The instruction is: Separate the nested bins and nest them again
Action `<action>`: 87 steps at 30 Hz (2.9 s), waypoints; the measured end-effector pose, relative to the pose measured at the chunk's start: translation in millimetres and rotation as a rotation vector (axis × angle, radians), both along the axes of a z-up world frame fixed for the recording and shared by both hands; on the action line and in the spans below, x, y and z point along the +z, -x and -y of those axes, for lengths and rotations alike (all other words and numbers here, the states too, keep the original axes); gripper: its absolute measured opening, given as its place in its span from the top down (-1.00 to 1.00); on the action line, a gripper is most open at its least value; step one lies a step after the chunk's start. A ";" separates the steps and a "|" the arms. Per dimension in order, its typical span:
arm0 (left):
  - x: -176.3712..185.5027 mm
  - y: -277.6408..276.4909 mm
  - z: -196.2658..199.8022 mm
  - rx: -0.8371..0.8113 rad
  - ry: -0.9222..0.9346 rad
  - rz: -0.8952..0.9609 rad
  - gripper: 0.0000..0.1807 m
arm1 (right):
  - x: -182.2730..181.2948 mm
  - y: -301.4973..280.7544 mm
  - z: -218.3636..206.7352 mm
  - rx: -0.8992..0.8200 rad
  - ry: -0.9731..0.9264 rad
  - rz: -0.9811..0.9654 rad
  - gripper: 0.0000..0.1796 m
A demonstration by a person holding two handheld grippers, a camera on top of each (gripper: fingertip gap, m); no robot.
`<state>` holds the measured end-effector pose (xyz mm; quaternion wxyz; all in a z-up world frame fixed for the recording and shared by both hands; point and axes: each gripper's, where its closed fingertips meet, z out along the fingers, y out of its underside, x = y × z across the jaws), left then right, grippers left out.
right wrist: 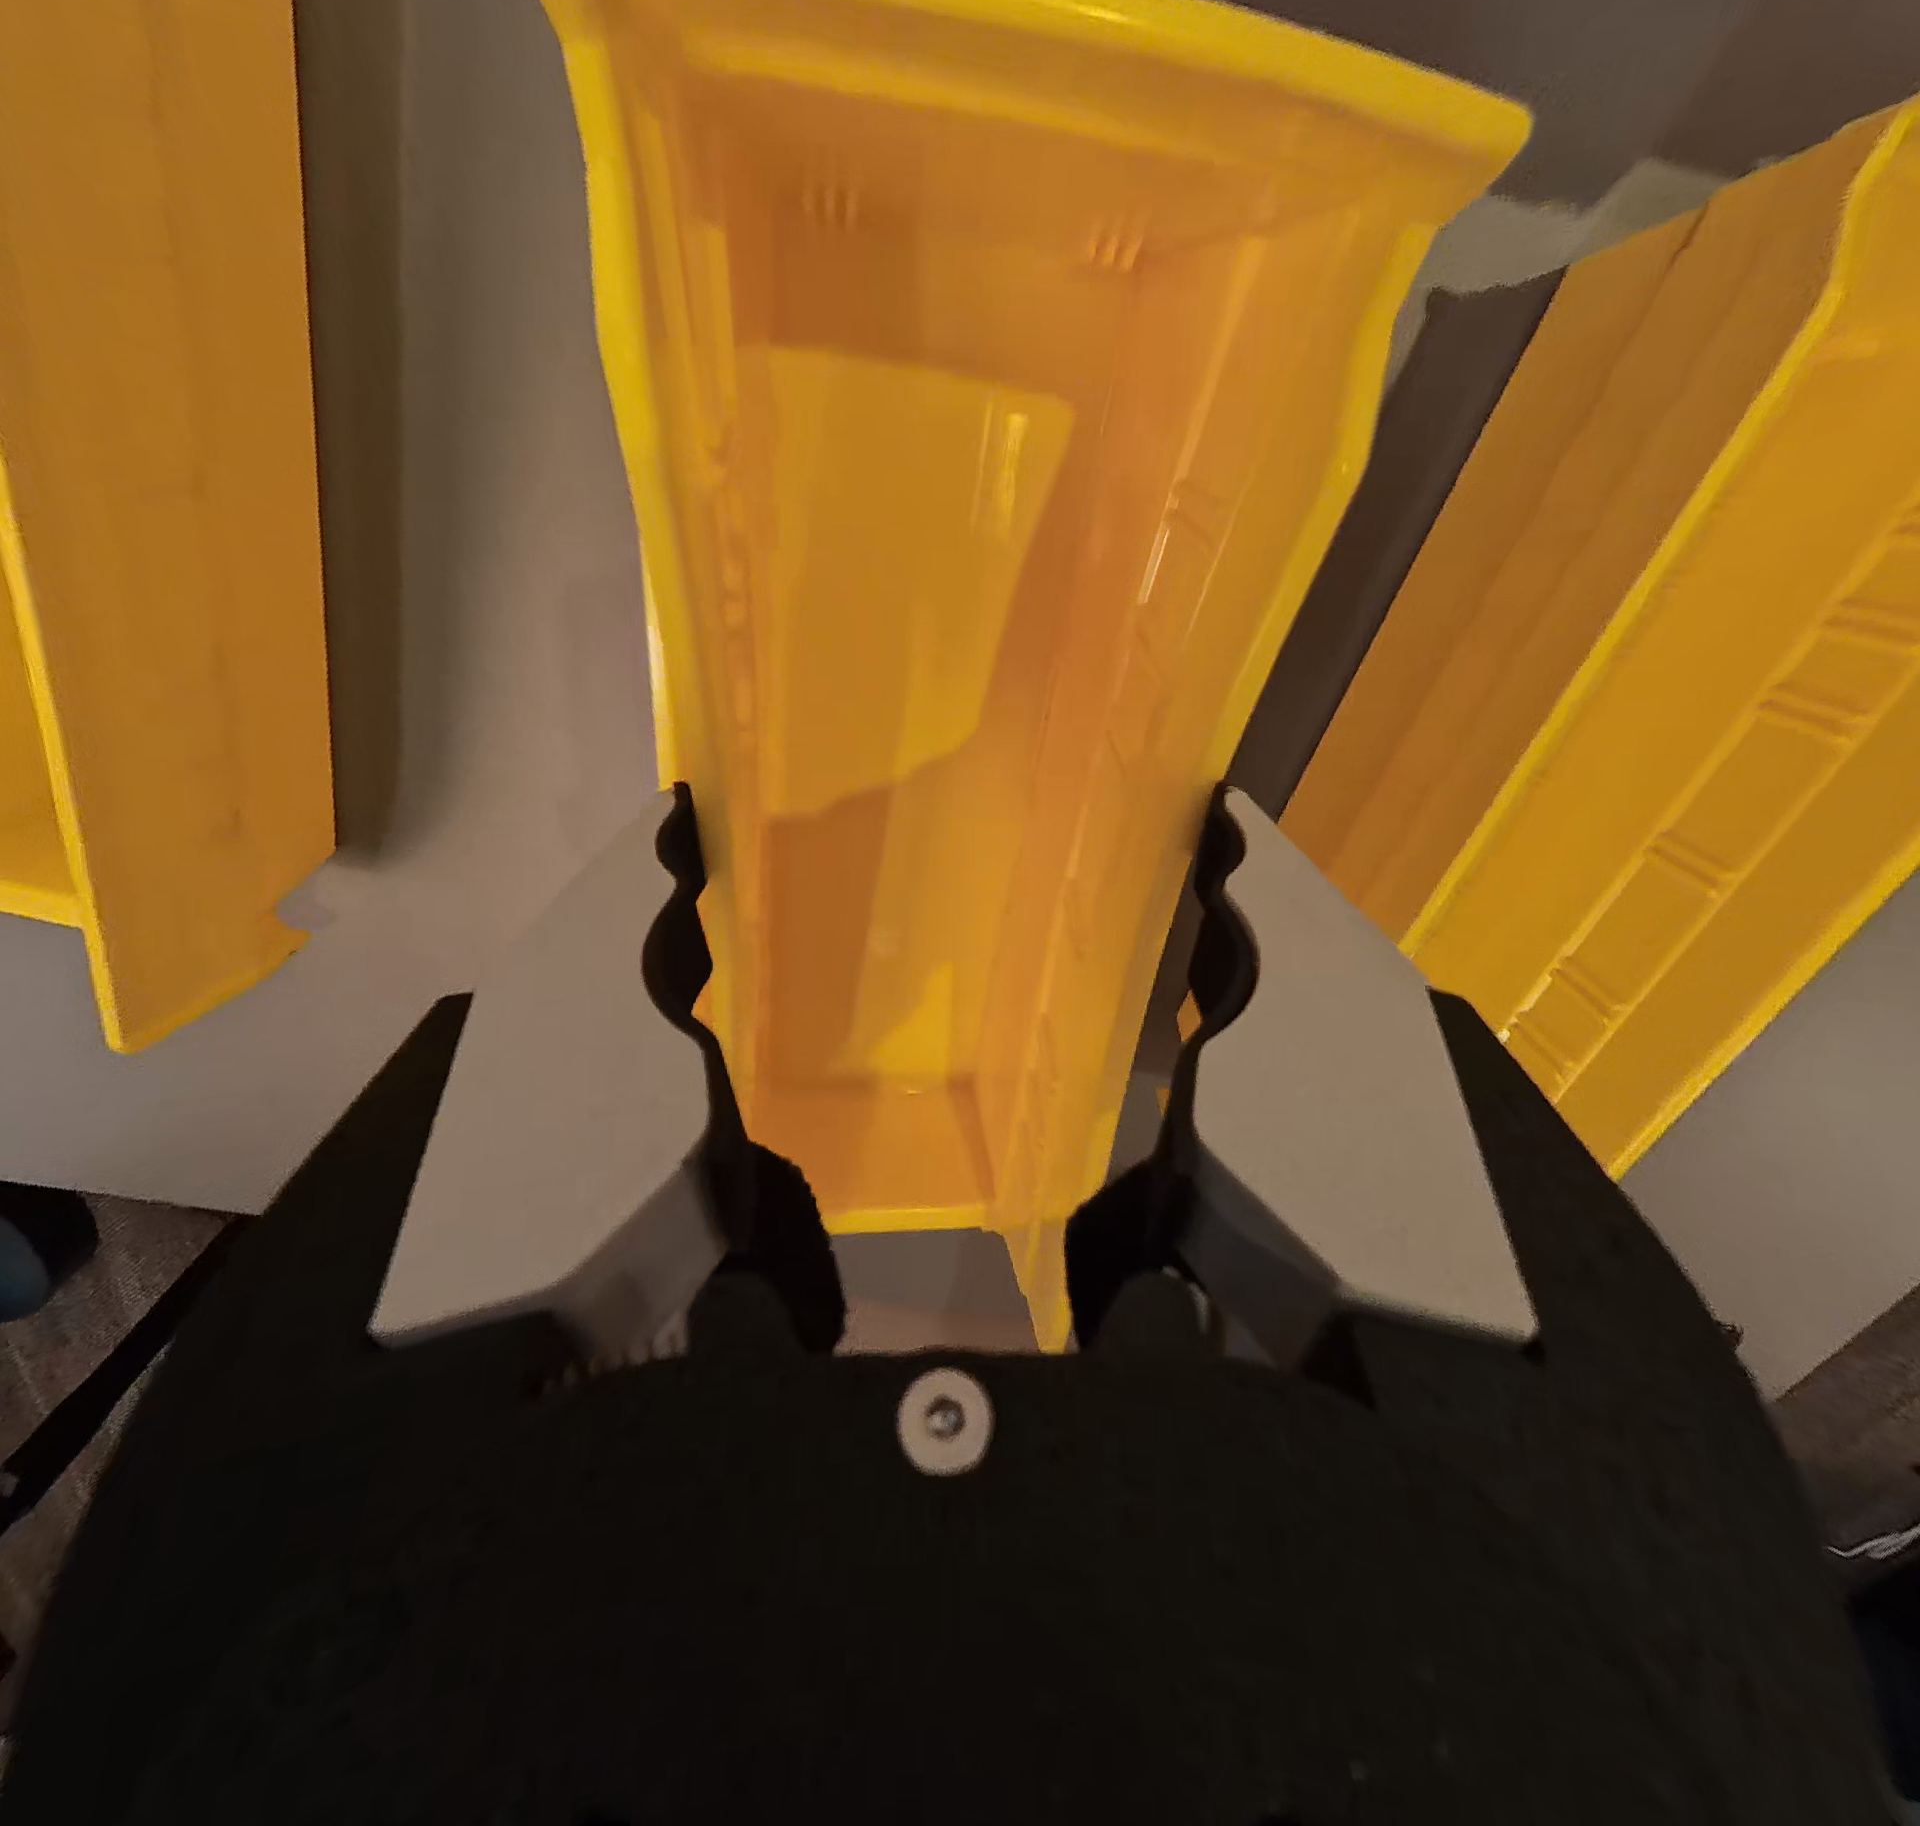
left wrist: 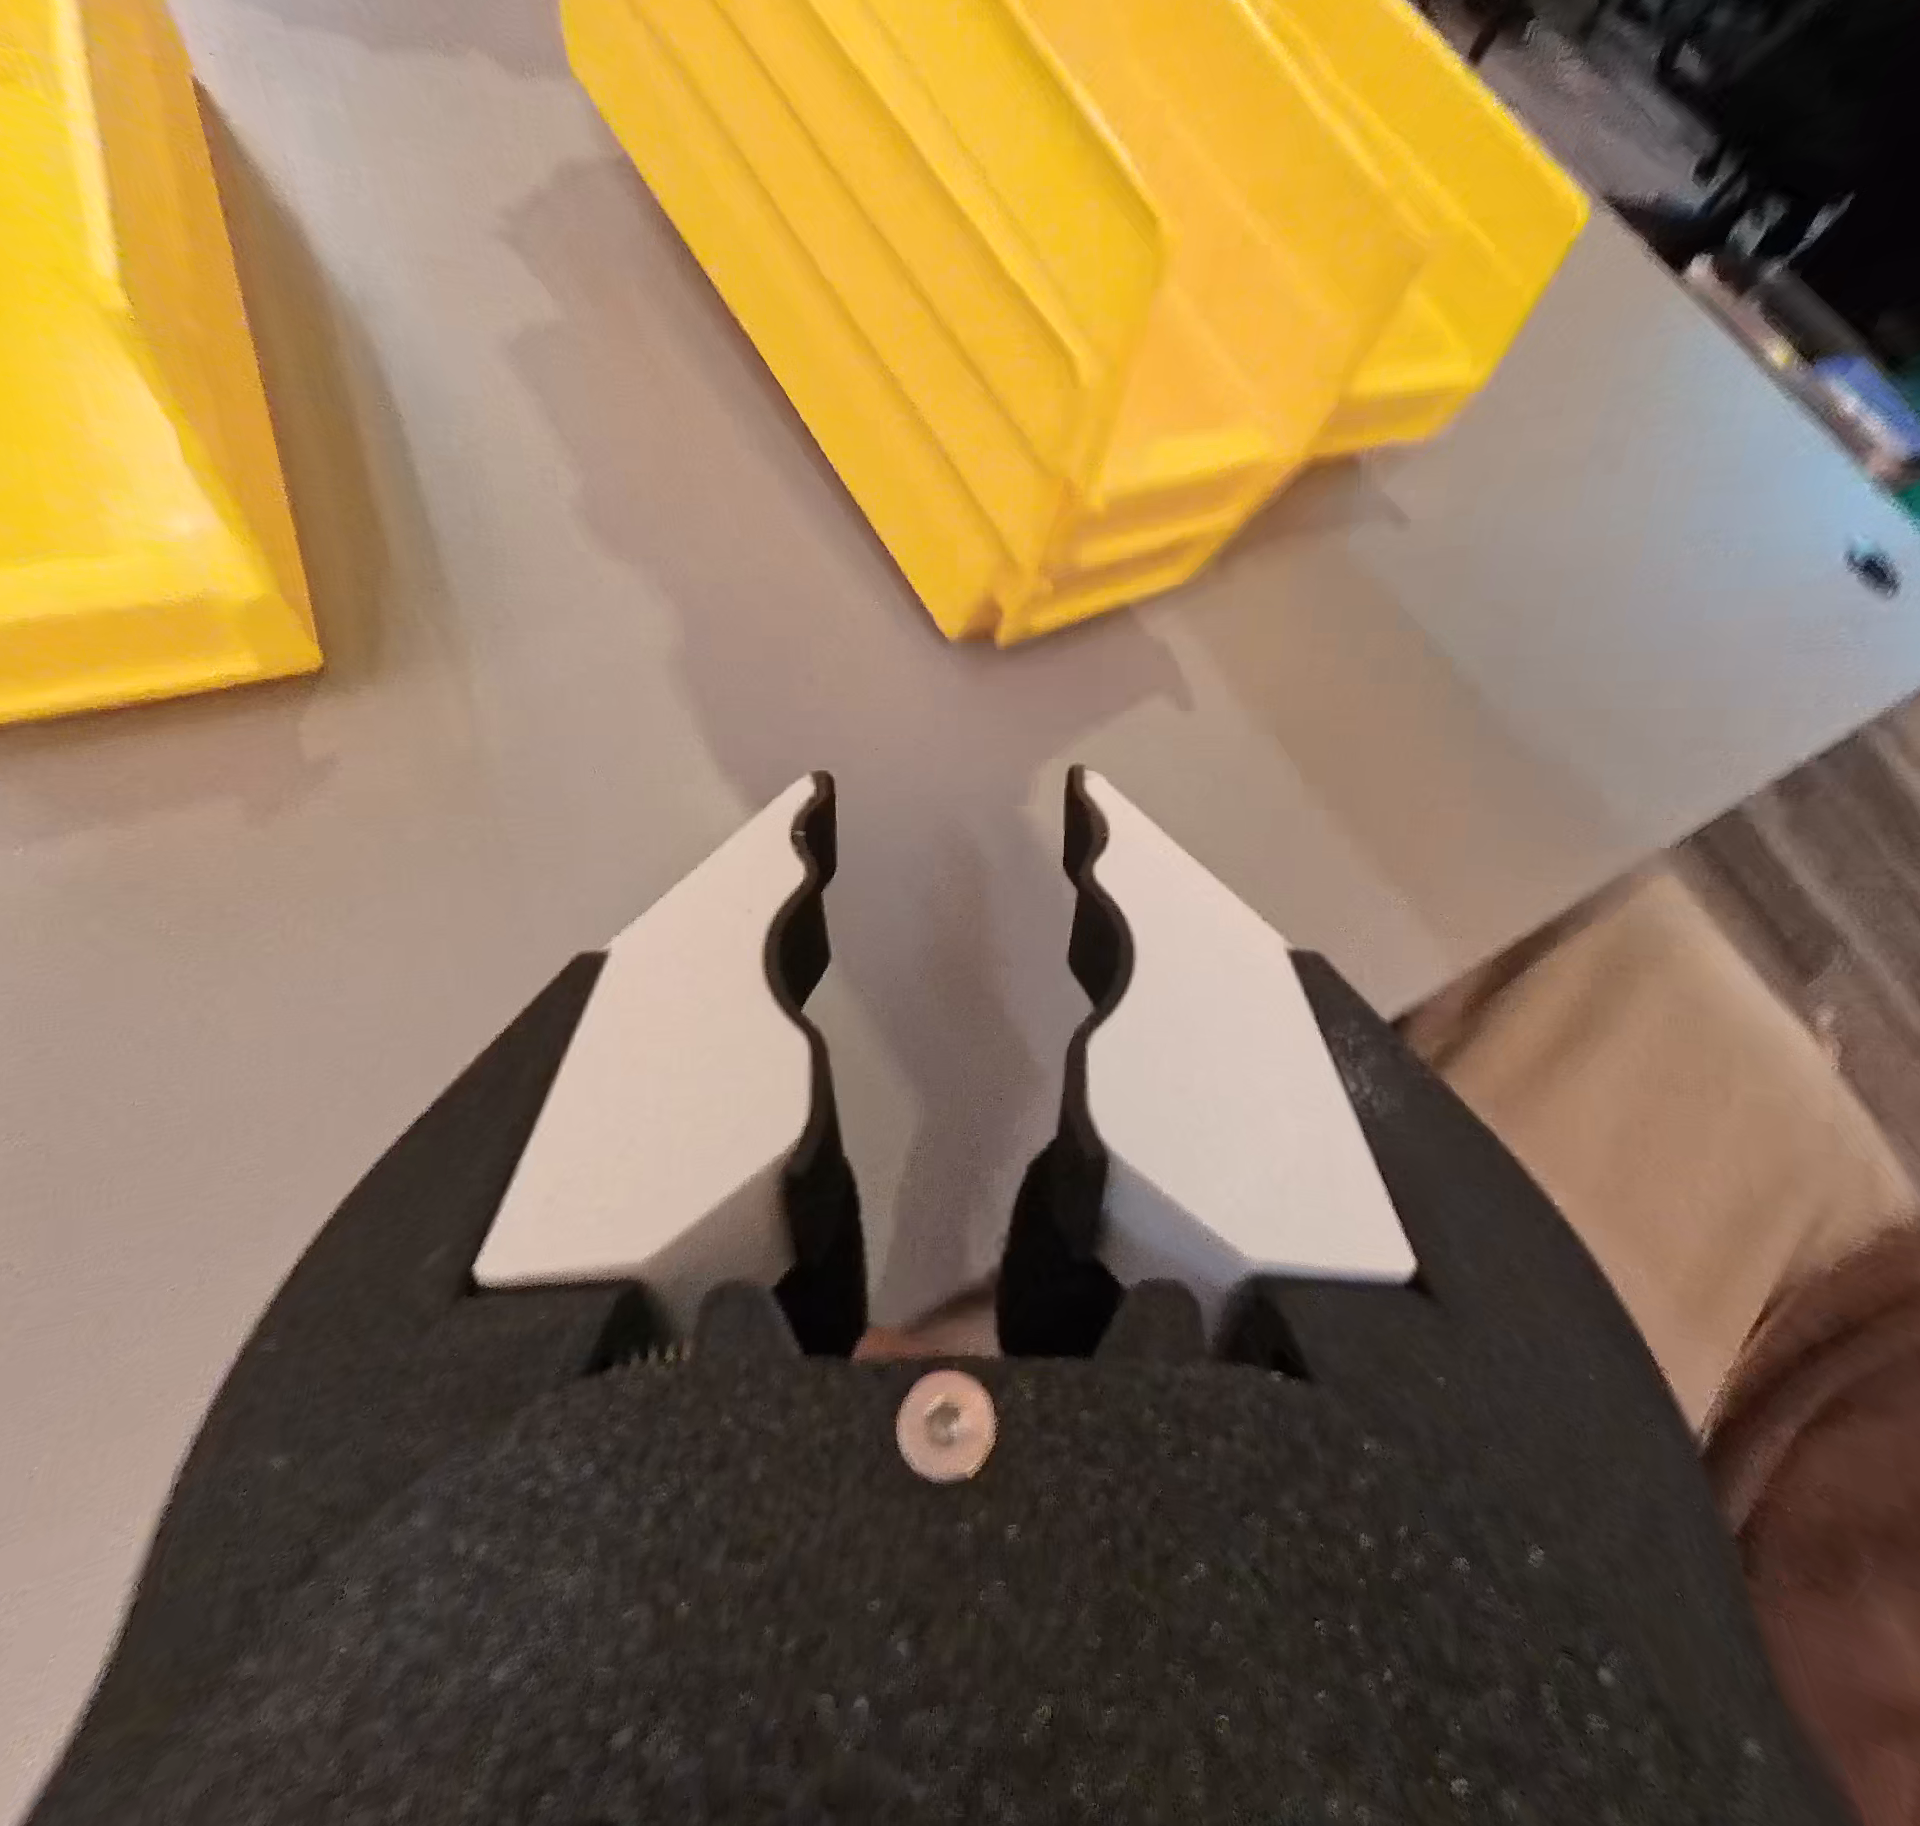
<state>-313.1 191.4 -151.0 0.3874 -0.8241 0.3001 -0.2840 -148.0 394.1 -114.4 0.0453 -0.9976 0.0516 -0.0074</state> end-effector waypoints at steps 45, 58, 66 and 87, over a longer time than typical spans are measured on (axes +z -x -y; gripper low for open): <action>14.5 -100.0 -178.4 0.141 0.233 0.114 0.91 | 37.3 10.8 13.8 0.080 -0.063 0.007 -0.08; 63.0 -34.2 -80.2 0.055 0.028 0.026 0.82 | 90.7 12.6 71.3 0.063 -0.290 -0.018 -0.09; 35.5 36.7 41.3 0.073 -0.150 0.001 0.83 | 151.6 -5.7 110.2 0.036 -0.404 -0.040 -0.08; -8.4 43.6 70.2 -0.003 -0.026 -0.056 0.81 | 68.2 -302.7 160.8 -0.220 -0.098 0.069 -0.08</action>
